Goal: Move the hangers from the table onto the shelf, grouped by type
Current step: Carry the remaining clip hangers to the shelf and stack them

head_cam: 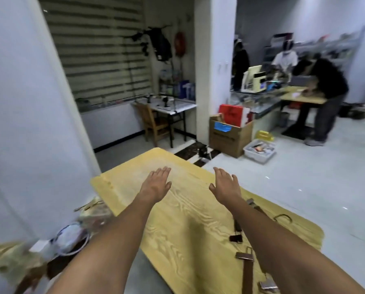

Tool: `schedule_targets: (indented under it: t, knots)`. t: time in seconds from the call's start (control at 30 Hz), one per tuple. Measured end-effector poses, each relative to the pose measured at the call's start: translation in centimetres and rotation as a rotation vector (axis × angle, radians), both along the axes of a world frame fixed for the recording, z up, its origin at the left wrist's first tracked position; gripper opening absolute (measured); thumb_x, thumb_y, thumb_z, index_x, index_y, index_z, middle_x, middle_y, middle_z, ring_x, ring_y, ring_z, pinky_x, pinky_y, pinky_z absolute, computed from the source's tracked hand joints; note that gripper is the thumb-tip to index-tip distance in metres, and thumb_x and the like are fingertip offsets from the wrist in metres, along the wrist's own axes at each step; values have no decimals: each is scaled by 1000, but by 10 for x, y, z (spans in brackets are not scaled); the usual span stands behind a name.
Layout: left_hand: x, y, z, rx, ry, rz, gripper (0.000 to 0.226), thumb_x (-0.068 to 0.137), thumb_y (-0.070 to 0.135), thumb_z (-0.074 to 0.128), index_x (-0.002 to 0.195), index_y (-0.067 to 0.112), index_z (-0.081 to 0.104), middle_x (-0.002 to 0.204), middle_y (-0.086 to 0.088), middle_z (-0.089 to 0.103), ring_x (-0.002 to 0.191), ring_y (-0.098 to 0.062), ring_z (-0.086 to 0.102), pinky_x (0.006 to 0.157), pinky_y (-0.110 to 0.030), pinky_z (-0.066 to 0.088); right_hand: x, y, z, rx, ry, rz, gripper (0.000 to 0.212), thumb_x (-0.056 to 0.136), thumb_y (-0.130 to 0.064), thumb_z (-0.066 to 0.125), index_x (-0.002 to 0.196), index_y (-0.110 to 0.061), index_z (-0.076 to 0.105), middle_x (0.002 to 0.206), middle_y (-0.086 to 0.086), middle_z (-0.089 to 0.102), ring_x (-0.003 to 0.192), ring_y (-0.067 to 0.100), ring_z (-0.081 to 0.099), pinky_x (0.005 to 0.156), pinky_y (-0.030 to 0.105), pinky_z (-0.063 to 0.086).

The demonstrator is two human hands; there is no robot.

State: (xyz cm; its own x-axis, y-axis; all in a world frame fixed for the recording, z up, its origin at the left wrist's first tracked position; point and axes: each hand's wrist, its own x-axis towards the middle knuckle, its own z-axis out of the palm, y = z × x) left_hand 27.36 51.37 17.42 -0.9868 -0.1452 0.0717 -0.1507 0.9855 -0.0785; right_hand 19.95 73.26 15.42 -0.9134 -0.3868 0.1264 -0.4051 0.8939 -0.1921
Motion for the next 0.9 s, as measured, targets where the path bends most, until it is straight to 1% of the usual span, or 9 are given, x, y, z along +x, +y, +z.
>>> schedule_targets:
  t: [0.2, 0.37, 0.6, 0.7, 0.8, 0.9]
  knots:
    - [-86, 2, -13, 32, -59, -202, 55, 103, 32, 28, 152, 15, 10, 160, -2, 10, 147, -19, 13, 119, -34, 9, -42, 31, -7, -1, -29, -251, 60, 99, -29, 42, 152, -14, 17, 153, 4, 30, 140, 20, 31, 116, 42, 20]
    - [-145, 16, -27, 95, -86, -377, 55, 102, 29, 34, 151, 14, 15, 159, -2, 16, 147, -19, 15, 120, -33, 8, -66, 42, -15, -11, -32, -404, 59, 99, -28, 40, 151, -12, 18, 150, 3, 34, 137, 19, 34, 115, 40, 19]
    - [-200, 63, -53, 69, -154, -610, 53, 103, 29, 31, 151, 14, 14, 160, -1, 11, 148, -18, 10, 121, -33, 4, -65, 68, -47, -12, -88, -574, 60, 99, -28, 40, 152, -13, 16, 151, 1, 32, 138, 17, 33, 116, 40, 18]
    - [-216, 90, -72, 57, -191, -715, 53, 103, 29, 29, 151, 15, 12, 160, 0, 10, 148, -16, 8, 121, -32, 2, -59, 83, -61, -7, -108, -671, 60, 98, -30, 42, 151, -14, 18, 150, 2, 33, 137, 19, 36, 115, 39, 20]
    - [-227, 111, -92, 54, -226, -789, 52, 103, 29, 29, 151, 15, 13, 159, -1, 13, 147, -16, 11, 121, -32, 3, -56, 90, -73, 4, -108, -723, 59, 98, -31, 43, 150, -15, 21, 150, 2, 35, 137, 20, 36, 114, 38, 21]
    - [-237, 126, -113, 67, -263, -841, 52, 102, 27, 32, 150, 16, 18, 158, -2, 19, 146, -18, 17, 121, -32, 9, -55, 97, -84, 22, -122, -746, 57, 99, -31, 42, 150, -15, 21, 150, 2, 35, 138, 20, 33, 114, 39, 20]
